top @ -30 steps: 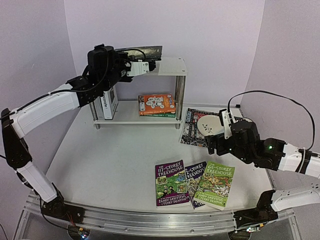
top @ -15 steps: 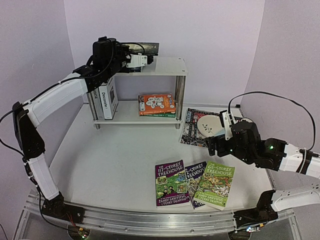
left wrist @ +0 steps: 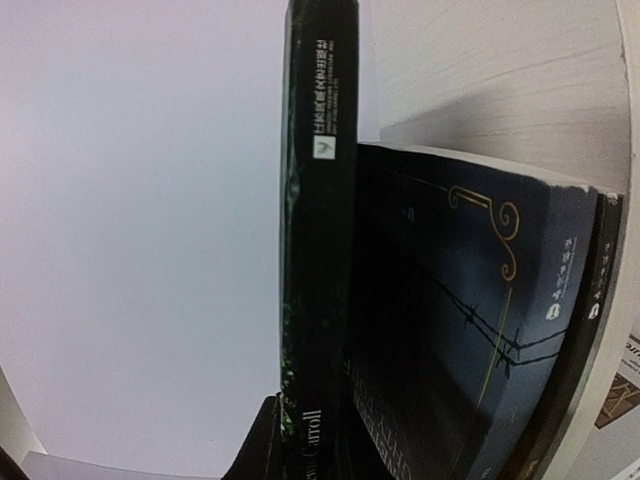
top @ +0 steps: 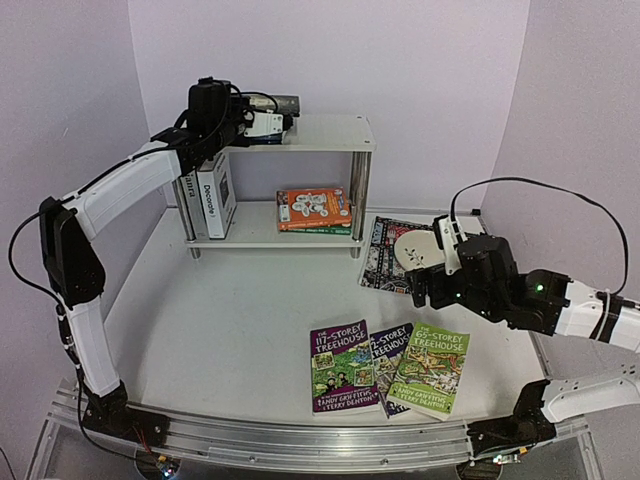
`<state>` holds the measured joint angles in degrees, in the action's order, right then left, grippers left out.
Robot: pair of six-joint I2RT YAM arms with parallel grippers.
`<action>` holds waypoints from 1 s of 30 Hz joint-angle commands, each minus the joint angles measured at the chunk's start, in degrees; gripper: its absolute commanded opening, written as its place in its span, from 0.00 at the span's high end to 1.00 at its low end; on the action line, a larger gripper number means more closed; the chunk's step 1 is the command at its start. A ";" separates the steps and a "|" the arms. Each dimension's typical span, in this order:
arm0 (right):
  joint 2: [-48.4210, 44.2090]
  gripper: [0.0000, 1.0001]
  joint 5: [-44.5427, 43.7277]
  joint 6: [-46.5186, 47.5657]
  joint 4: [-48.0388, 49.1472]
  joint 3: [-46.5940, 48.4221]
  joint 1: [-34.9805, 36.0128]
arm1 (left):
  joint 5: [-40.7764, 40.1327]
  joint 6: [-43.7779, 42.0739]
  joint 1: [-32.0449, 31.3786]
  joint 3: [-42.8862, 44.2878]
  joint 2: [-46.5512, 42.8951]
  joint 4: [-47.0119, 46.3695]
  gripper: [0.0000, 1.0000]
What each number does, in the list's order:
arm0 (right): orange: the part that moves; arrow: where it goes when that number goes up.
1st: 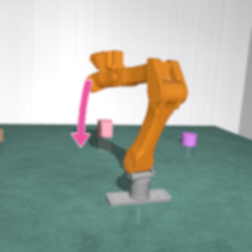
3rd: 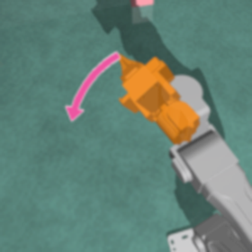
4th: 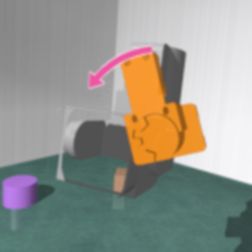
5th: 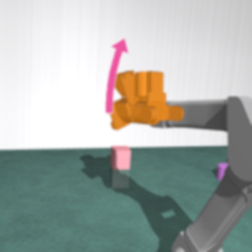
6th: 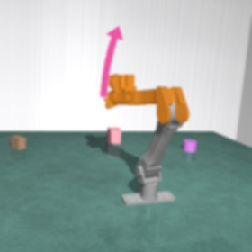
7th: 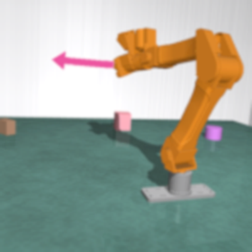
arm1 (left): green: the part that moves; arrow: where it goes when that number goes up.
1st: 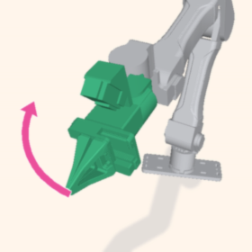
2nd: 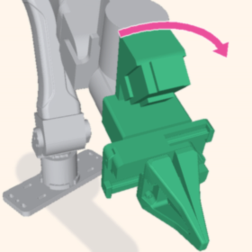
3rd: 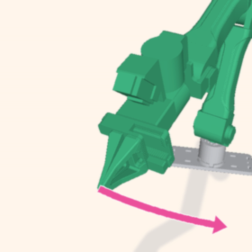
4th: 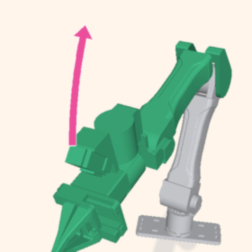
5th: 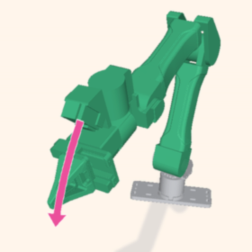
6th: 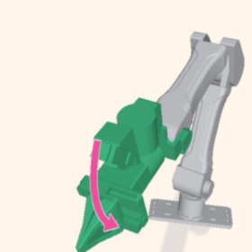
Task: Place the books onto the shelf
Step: Place the book in the book pile on the shelf.
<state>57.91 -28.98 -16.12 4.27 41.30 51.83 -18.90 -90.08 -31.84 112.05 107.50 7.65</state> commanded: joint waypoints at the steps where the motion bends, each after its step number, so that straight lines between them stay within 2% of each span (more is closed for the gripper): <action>1: 0.81 0.02 -0.08 -0.34 -0.40 2.12 0.09 | 1.39 0.43 1.96 4.82 -0.95 -5.66 1.00; 14: 2.15 0.02 0.98 -1.10 -0.36 2.65 0.07 | 2.30 0.44 3.34 5.12 -0.13 -4.73 1.00; 30: 2.73 0.02 2.14 -1.59 -0.22 3.32 0.11 | 7.49 0.82 4.81 -0.32 -4.63 -3.44 1.00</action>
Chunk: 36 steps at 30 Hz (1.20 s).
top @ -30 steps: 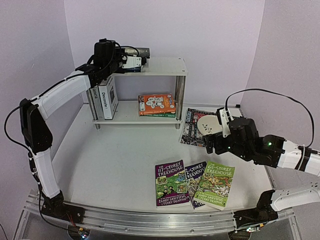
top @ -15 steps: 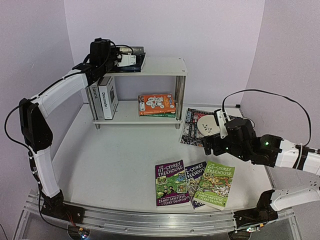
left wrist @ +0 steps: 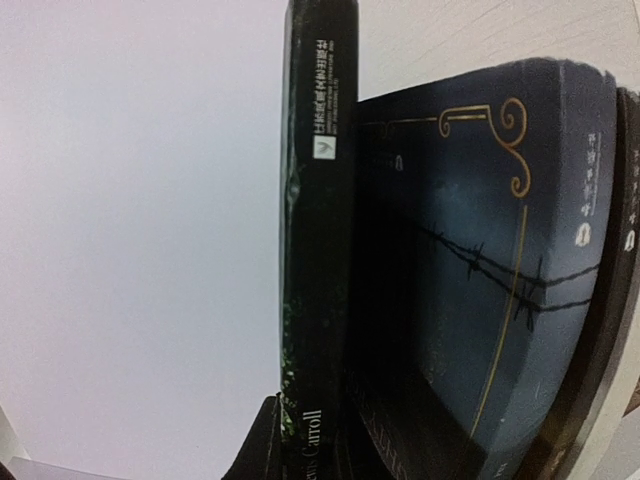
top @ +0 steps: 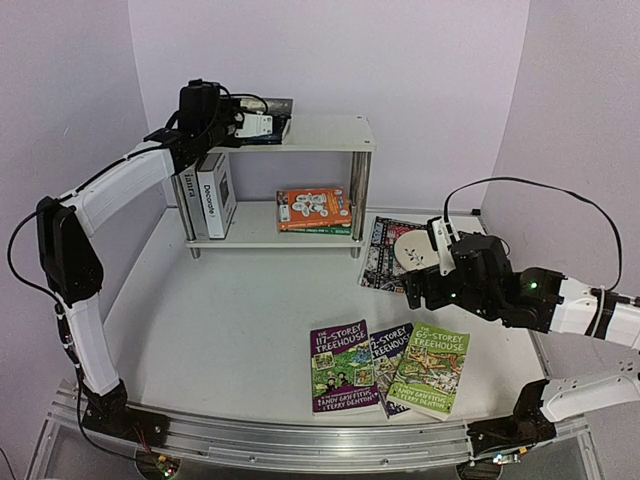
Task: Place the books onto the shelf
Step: Place the book in the book pile on the shelf.
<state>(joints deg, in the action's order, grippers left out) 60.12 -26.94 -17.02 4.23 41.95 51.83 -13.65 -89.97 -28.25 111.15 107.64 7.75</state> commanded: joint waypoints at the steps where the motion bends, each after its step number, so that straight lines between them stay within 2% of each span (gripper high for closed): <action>1: 0.53 0.02 0.28 -0.74 -0.19 2.76 0.11 | 2.85 0.86 1.53 0.45 -5.00 -3.13 1.00; 6: 0.63 0.02 0.49 -0.99 -0.19 3.04 0.06 | 6.23 1.02 2.83 -1.18 -6.28 -2.32 1.00; 14: 0.80 0.02 0.85 -1.53 -0.19 3.15 0.11 | 6.25 0.25 3.18 -2.17 -6.07 -2.25 1.00; 21: 0.35 0.02 0.66 -1.53 -0.19 2.87 0.07 | 9.14 0.68 3.20 -4.06 -7.67 -2.32 0.95; 29: 0.32 0.02 0.85 -1.63 -0.17 2.87 0.09 | 9.77 0.57 3.20 -5.09 -8.53 -2.48 0.56; 36: -0.08 0.02 0.81 -1.96 -0.19 2.51 0.09 | 8.74 -0.24 3.19 -5.81 -9.23 -1.90 0.45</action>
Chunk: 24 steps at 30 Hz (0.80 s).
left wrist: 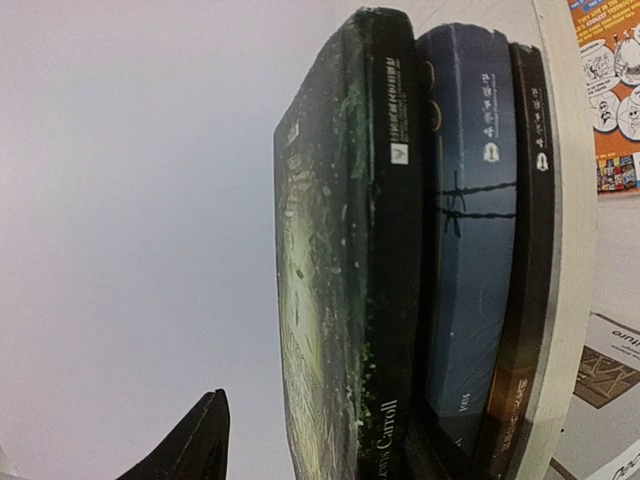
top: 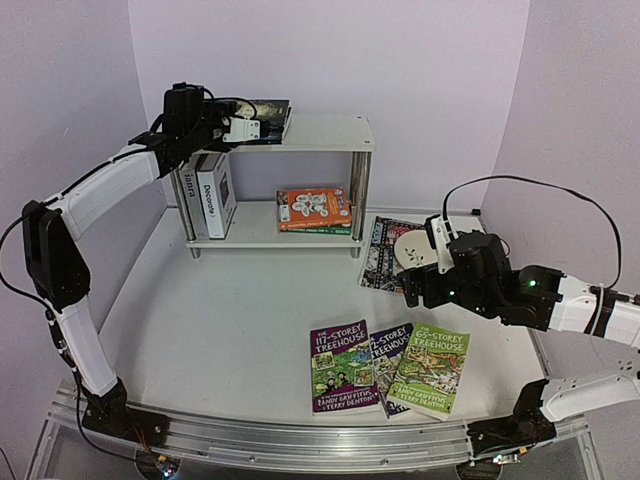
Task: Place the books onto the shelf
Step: Place the book in the book pile on the shelf.
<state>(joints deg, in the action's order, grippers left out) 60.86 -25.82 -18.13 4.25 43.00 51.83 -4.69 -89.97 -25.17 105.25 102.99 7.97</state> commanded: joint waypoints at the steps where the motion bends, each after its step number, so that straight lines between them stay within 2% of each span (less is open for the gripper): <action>1: -0.85 0.02 -0.29 -0.81 -0.21 1.39 0.08 | -0.22 -0.20 0.09 -0.13 -4.79 -1.91 0.44; 12: -0.40 0.02 -0.03 -0.85 -0.21 1.77 0.09 | 0.43 0.46 0.10 -1.91 -7.32 1.72 0.35; 17: -0.22 0.02 0.27 -0.94 -0.21 1.99 0.10 | -0.41 0.01 0.10 -0.97 -6.48 3.58 0.34; 24: -0.65 0.02 0.27 -1.11 -0.21 1.73 0.04 | 0.54 3.60 0.12 1.11 -5.54 6.97 0.33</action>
<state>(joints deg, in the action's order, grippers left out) 60.86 -25.02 -18.52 4.25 43.00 51.83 -4.62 -88.91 -25.17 103.22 98.96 14.64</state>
